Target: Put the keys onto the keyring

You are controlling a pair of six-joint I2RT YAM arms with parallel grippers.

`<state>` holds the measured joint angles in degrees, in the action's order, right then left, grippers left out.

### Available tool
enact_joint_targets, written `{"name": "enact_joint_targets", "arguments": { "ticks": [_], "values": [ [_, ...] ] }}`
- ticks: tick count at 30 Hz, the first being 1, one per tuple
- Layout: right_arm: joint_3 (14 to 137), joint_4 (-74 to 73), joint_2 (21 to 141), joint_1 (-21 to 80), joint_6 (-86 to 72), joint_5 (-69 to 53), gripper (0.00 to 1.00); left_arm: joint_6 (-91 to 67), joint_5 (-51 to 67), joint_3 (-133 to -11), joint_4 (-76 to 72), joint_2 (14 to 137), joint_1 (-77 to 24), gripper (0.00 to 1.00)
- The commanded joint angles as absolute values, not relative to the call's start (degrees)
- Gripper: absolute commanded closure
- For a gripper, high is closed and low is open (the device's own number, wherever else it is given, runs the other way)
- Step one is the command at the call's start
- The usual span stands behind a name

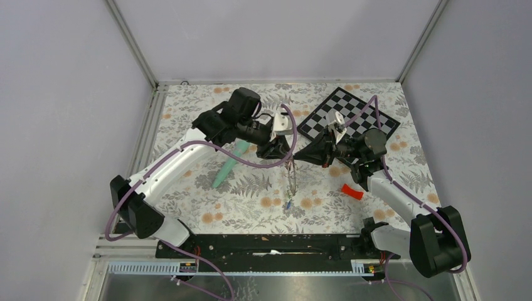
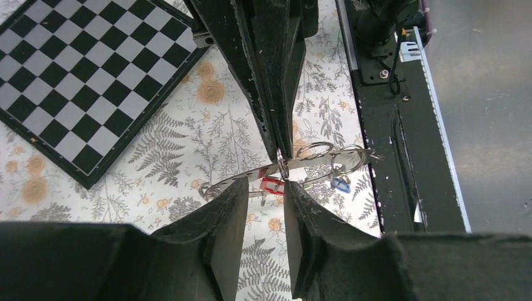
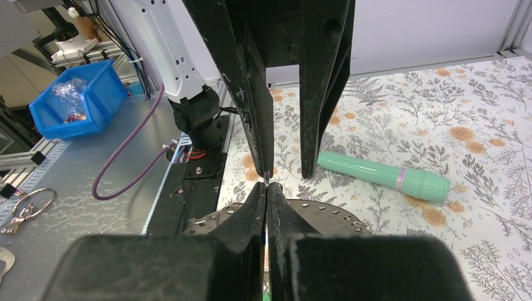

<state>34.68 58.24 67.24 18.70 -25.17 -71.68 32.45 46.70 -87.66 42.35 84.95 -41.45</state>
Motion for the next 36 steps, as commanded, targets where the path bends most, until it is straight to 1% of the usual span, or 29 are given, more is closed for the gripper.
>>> {"name": "enact_joint_targets", "arguments": {
  "ticks": [1, 10, 21, 31, 36],
  "values": [
    [36.89, 62.71, 65.8, 18.37, -25.62, -72.2, 1.0, 31.99, 50.93, -87.21, 39.56, 86.67, -41.36, 0.67],
    [36.86, 62.75, 65.93, 18.36, -25.8, -72.12, 1.0, 33.33, 52.06, -85.27, 39.55, 86.48, -41.32, 0.75],
    [36.61, 62.82, 66.12, 18.33, -25.68, -72.5, 1.0, 32.82, 53.66, -87.26, 39.64, 89.13, -41.4, 0.99],
    [35.34, 62.38, 66.14, 18.36, -24.27, -72.42, 1.0, 30.32, 56.7, -91.28, 39.24, 92.65, -41.4, 1.0],
    [35.12, 62.14, 65.93, 18.38, -23.99, -72.57, 1.0, 30.36, 56.39, -91.5, 39.13, 93.03, -41.34, 1.0]
  ]
}}
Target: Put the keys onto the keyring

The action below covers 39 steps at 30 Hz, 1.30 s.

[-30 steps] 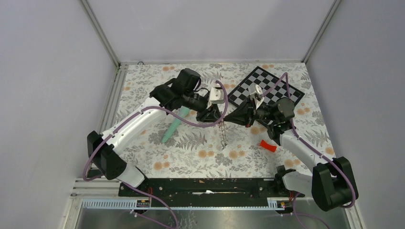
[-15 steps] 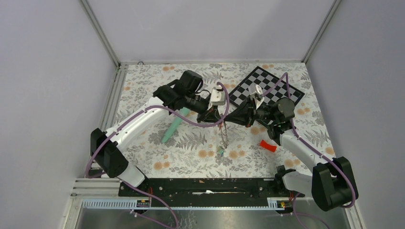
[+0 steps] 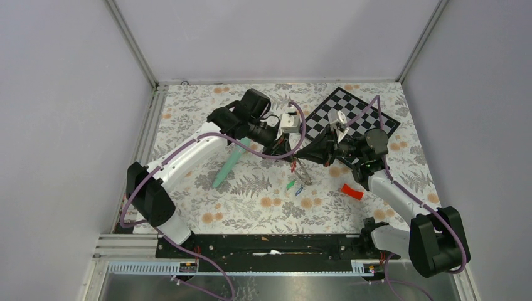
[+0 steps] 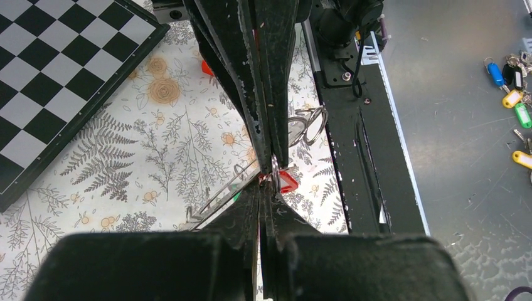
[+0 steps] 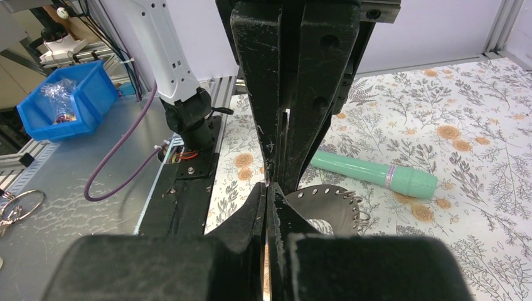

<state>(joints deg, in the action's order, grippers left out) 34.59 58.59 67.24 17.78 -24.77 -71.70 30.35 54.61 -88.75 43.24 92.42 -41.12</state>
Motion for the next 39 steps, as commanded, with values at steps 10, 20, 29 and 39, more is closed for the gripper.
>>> {"name": "enact_joint_targets", "arguments": {
  "ticks": [10, 20, 29, 39],
  "values": [
    [34.69, 60.6, 65.74, 18.37, -22.38, -72.12, 1.0, 26.72, 58.0, -90.81, 33.84, 93.03, -41.39, 1.0],
    [34.48, 57.65, 65.46, 18.37, -19.86, -72.11, 1.0, 23.59, 59.37, -87.49, 27.23, 90.01, -40.1, 1.0],
    [34.49, 57.63, 65.15, 18.37, -19.9, -72.16, 1.0, 22.43, 60.52, -87.49, 26.25, 91.28, -40.01, 1.0],
    [34.68, 57.48, 64.9, 18.24, -20.14, -71.68, 1.0, 28.34, 57.04, -85.15, 30.29, 87.41, -39.73, 1.0]
  ]
}}
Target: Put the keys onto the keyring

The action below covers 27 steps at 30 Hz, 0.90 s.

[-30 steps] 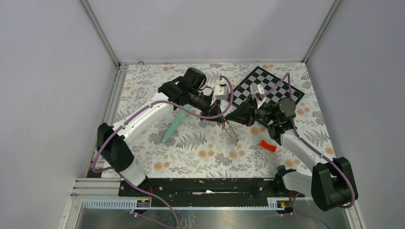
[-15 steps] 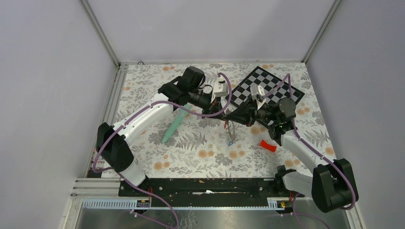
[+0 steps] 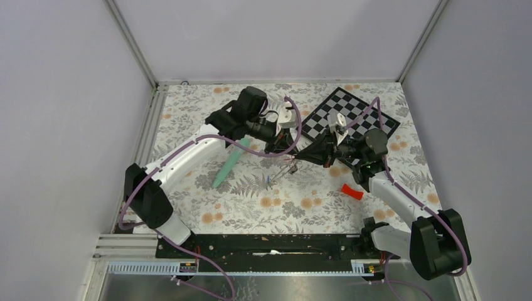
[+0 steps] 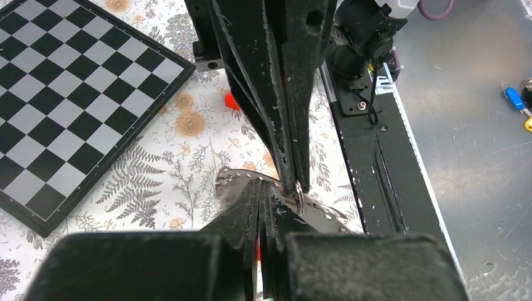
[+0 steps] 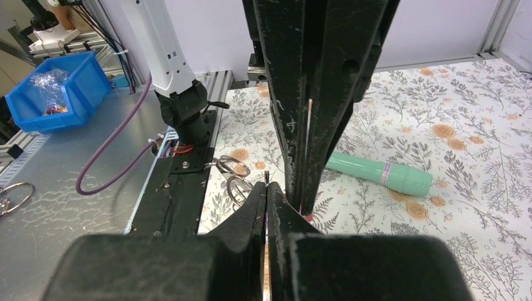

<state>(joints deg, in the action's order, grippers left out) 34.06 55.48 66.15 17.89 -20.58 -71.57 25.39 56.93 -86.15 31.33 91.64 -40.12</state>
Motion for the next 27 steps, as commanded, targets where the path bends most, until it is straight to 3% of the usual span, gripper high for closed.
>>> {"name": "enact_joint_targets", "arguments": {
  "ticks": [1, 6, 14, 17, 27],
  "values": [
    [34.66, 57.48, 64.86, 18.2, -20.21, -71.71, 1.0, 28.82, 56.63, -84.9, 30.63, 87.12, -39.73, 1.0],
    [34.68, 57.04, 64.45, 17.77, -19.81, -72.22, 1.0, 31.58, 53.56, -83.95, 33.13, 85.15, -39.64, 1.0],
    [35.1, 55.99, 64.34, 17.12, -19.36, -73.04, 1.0, 35.72, 50.32, -81.37, 34.18, 82.13, -39.46, 0.65],
    [35.12, 55.98, 64.32, 16.82, -19.55, -73.07, 1.0, 34.66, 51.8, -79.1, 32.5, 82.01, -39.46, 0.58],
    [35.12, 55.99, 64.41, 16.36, -19.73, -72.69, 1.0, 29.96, 52.86, -74.11, 27.41, 80.87, -39.55, 0.55]
  ]
}}
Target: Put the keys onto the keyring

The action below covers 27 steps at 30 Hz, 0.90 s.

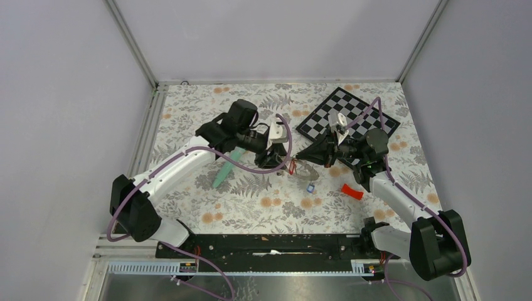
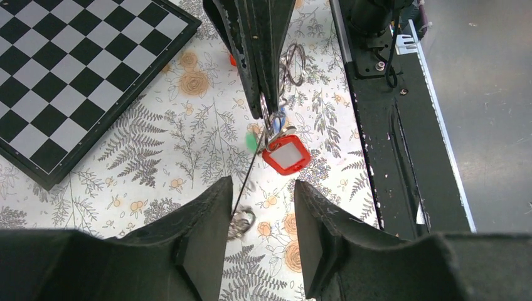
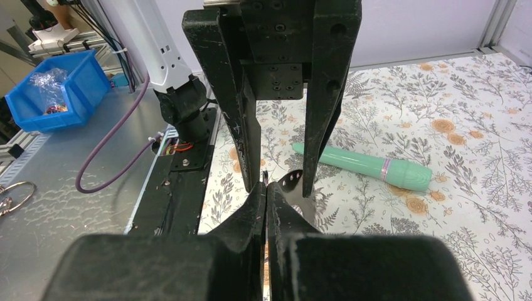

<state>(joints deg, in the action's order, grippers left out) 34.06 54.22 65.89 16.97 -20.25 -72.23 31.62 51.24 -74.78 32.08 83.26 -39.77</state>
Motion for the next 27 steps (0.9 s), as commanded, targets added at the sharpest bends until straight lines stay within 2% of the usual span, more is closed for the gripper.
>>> {"name": "enact_joint_targets", "arguments": {
  "ticks": [1, 8, 12, 14, 19, 27],
  "values": [
    [35.11, 55.99, 64.43, 16.31, -19.7, -72.63, 1.0, 29.77, 52.41, -73.69, 26.96, 80.55, -39.56, 0.55],
    [35.06, 55.57, 64.57, 16.19, -19.54, -72.73, 1.0, 29.19, 44.67, -72.15, 24.21, 78.11, -39.5, 0.51],
    [35.03, 55.46, 64.6, 16.17, -19.47, -72.15, 1.0, 30.23, 40.63, -71.95, 24.02, 75.61, -39.55, 0.37],
    [35.07, 55.46, 64.55, 16.17, -19.55, -71.7, 1.0, 30.84, 38.85, -71.59, 23.79, 74.54, -39.5, 0.34],
    [35.05, 55.28, 64.47, 16.01, -19.69, -71.01, 1.0, 31.39, 39.41, -71.16, 24.46, 73.15, -39.54, 0.32],
    [35.11, 54.78, 64.44, 15.78, -19.35, -70.85, 1.0, 31.88, 44.93, -70.8, 25.0, 76.47, -40.69, 0.36]
  ]
}}
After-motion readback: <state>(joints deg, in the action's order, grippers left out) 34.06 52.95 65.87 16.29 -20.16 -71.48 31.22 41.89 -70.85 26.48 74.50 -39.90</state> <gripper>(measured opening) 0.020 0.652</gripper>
